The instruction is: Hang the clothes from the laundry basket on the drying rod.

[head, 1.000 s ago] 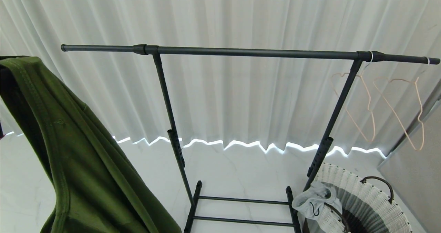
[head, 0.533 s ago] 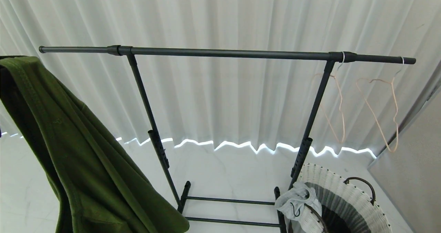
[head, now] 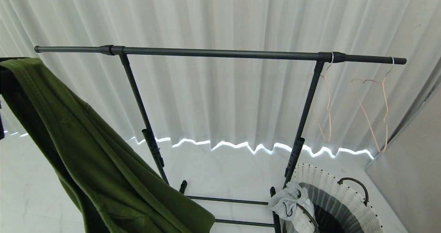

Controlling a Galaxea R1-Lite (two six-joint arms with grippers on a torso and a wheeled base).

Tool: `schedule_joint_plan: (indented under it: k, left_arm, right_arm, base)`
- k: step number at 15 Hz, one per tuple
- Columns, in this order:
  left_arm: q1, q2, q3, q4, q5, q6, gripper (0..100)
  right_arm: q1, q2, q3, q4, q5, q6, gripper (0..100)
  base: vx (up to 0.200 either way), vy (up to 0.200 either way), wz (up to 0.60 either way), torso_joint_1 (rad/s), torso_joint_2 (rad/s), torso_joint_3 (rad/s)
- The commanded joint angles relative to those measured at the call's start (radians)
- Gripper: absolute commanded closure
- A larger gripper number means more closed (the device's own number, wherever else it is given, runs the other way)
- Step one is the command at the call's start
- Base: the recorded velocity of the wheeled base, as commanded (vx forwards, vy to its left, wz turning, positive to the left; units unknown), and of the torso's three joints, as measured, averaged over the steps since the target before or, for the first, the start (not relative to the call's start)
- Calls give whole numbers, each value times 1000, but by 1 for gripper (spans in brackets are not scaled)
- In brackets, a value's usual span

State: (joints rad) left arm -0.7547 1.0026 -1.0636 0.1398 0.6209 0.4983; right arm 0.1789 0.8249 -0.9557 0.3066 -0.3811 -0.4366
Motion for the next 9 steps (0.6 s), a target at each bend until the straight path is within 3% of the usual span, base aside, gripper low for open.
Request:
schedule_joint_plan:
  k: [1, 9]
  left_arm:
    - [0, 7, -1, 0, 0, 0, 100]
    - [-2, 8, 1, 0, -1, 0, 100]
  right_arm:
    - [1, -3, 5, -7, 1, -1, 0]
    - [-15, -1, 46, -69, -5, -4, 0]
  base:
    - [0, 0, 0, 0, 0, 0]
    - [0, 0, 0, 0, 0, 0]
